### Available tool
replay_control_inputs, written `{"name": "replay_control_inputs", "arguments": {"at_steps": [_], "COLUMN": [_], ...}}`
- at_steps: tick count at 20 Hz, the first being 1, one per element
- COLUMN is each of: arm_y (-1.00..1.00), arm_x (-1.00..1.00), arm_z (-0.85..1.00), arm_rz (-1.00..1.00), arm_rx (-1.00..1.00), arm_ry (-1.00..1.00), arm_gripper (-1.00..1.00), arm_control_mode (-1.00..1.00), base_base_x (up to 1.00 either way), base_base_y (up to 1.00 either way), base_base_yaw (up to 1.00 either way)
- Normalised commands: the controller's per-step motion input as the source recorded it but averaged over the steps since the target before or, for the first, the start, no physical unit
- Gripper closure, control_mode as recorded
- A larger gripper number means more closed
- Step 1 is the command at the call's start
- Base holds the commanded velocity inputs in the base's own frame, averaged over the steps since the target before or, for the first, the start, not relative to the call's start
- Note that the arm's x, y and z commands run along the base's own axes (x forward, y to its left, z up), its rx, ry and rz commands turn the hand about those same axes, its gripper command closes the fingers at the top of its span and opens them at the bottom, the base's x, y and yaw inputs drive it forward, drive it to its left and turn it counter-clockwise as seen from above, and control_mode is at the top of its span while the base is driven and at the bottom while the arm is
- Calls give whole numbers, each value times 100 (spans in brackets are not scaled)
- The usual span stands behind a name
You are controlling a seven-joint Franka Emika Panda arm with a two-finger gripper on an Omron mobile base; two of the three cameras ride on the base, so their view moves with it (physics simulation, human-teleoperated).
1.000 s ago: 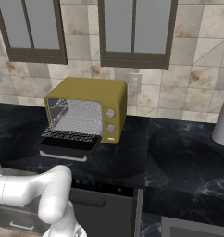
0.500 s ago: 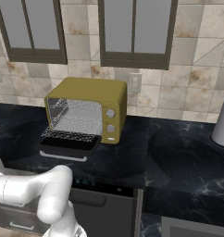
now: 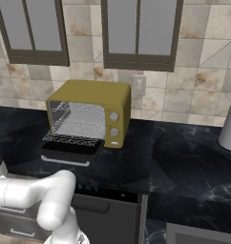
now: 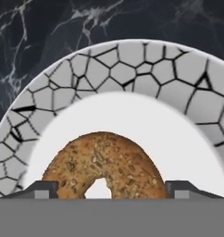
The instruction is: Pick up the bagel from the plate, place it on the toaster oven rack, close the door, and set the timer.
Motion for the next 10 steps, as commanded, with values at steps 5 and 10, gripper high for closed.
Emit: {"name": "replay_control_inputs", "arguments": {"at_steps": [5,10], "arm_y": [0,0], "arm_x": [0,-22], "arm_z": [-31,-12], "arm_rz": [0,0], "arm_rx": [0,0], "arm_ry": [1,0], "arm_gripper": [100,100], "arm_control_mode": [-100,-100], "base_base_x": [0,0], "base_base_y": [0,0], "base_base_yaw": [0,0]}}
